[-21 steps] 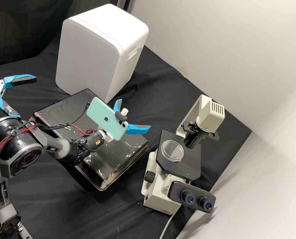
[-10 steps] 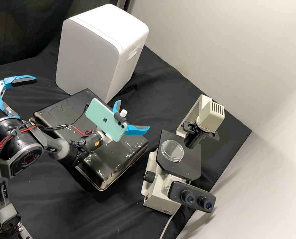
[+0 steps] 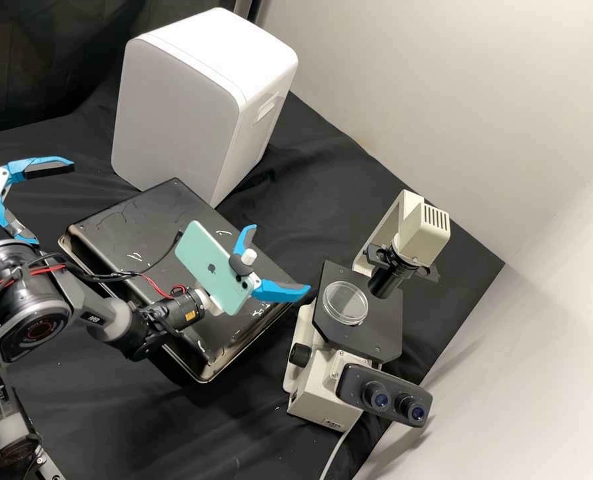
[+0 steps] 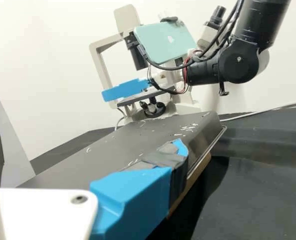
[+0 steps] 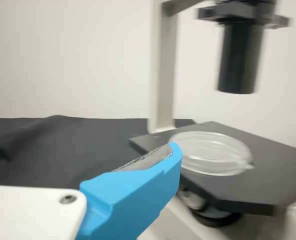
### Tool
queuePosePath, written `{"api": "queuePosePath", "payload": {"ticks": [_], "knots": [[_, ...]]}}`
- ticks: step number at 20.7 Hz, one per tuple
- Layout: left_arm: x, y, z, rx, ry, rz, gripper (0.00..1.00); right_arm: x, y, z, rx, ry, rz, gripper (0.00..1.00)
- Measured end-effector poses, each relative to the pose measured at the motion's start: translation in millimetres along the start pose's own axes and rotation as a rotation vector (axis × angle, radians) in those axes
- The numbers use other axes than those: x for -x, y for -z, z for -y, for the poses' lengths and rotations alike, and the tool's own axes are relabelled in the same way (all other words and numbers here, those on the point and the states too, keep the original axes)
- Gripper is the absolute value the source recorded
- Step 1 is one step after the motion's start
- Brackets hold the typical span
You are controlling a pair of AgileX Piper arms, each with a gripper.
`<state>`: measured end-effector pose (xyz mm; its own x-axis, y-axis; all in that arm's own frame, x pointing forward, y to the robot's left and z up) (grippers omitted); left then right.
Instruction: Place the petri dish on the bench
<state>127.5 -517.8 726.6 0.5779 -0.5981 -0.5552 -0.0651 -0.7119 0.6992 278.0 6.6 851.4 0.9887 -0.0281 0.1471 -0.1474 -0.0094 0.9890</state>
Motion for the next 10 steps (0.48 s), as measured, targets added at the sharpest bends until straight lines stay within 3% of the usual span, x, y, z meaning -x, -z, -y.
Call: {"api": "queuePosePath", "payload": {"ticks": [4,6,10], "knots": [[-1.1,-1.0,1.9,0.006,0.010,0.006,1.00,1.3,-14.5,-15.1,0.018,-0.044,0.043,1.00],[-1.4,-0.6,2.0,-0.007,0.009,-0.003,1.00,0.6,-19.4,-21.5,0.023,-0.065,0.058,1.00],[-1.4,0.0,1.9,-0.004,0.009,-0.010,1.00,-6.9,-29.8,-24.8,0.025,-0.079,0.085,1.00]]}}
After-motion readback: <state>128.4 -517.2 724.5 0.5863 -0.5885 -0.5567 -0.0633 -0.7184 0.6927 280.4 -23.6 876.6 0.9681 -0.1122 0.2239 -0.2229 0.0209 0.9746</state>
